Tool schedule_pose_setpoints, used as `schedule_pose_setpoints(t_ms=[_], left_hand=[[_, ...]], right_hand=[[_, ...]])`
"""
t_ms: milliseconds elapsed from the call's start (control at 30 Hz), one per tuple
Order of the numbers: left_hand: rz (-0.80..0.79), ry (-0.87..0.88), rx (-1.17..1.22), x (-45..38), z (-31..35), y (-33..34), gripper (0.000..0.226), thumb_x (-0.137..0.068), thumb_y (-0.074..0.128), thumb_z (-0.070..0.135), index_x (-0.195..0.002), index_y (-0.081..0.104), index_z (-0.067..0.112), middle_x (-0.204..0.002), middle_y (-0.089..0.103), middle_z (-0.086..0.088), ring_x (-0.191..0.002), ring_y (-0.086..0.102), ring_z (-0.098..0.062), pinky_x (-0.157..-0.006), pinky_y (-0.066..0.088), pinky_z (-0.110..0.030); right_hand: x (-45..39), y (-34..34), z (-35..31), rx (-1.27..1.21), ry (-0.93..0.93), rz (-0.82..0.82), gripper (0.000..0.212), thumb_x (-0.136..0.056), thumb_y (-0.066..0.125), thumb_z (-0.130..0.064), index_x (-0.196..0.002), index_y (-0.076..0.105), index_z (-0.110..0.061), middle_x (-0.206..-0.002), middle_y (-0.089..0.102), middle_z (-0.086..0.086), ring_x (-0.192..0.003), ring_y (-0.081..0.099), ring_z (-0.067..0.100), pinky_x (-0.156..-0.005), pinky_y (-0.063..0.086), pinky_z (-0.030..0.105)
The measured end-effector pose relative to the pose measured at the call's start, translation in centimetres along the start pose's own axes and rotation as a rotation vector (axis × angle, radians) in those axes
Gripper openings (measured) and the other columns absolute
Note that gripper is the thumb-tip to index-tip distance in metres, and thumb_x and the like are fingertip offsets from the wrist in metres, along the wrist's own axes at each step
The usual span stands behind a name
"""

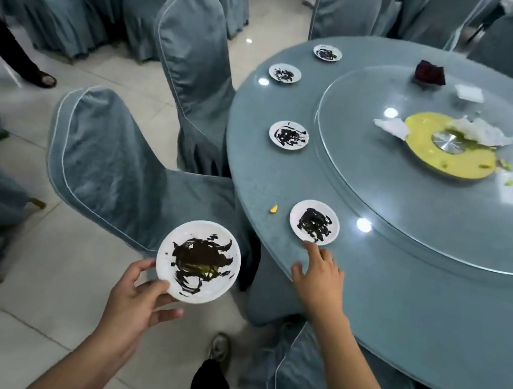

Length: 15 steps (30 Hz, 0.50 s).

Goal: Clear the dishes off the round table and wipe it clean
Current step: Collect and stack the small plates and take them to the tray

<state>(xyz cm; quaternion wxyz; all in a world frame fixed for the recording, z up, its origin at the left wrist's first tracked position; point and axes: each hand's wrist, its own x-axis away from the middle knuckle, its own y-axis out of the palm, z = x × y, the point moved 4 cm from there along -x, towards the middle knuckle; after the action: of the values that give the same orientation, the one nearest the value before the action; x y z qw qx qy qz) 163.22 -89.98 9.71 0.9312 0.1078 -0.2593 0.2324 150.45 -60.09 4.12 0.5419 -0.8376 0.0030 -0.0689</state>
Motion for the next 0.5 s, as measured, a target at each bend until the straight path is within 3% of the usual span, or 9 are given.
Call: schedule_pose_setpoints(t_ms=[267, 367, 500], left_hand=[[-0.071, -0.046, -0.067, -9.3, 3.4, 3.6, 0.040, -0.096, 0.057, -0.008, -0.131, 0.053, 0.009, -0.103, 0.069, -0.024, -0.072, 0.066, -0.032, -0.052, 0.060, -0.034], [-0.080, -0.083, -0.069, -11.9, 3.5, 5.0, 0.038, -0.096, 0.054, -0.009, -0.129, 0.053, 0.011, -0.095, 0.070, -0.021, -0.069, 0.067, -0.029, -0.049, 0.059, -0.032], [-0.074, -0.156, -0.083, -15.5, 3.5, 6.7, 0.039, -0.096, 0.053, -0.009, -0.126, 0.052, 0.016, -0.087, 0.073, -0.018, -0.063, 0.071, -0.025, -0.047, 0.058, -0.031]], right_hand=[[-7.6, 0.6, 2.0, -0.113, 0.295, -0.024, 0.053, -0.091, 0.054, -0.026, -0.142, 0.040, -0.023, -0.121, 0.057, 0.014, -0.106, 0.058, 0.040, -0.090, 0.045, 0.046], [-8.7, 1.3, 2.8, -0.212, 0.422, -0.038, 0.063, -0.092, 0.054, -0.027, -0.149, 0.028, -0.026, -0.125, 0.056, 0.015, -0.109, 0.058, 0.040, -0.091, 0.046, 0.046], [-9.5, 2.5, 3.7, -0.305, 0.533, -0.020, 0.060, -0.091, 0.055, -0.028, -0.145, 0.029, -0.028, -0.124, 0.057, 0.014, -0.109, 0.059, 0.039, -0.087, 0.047, 0.046]])
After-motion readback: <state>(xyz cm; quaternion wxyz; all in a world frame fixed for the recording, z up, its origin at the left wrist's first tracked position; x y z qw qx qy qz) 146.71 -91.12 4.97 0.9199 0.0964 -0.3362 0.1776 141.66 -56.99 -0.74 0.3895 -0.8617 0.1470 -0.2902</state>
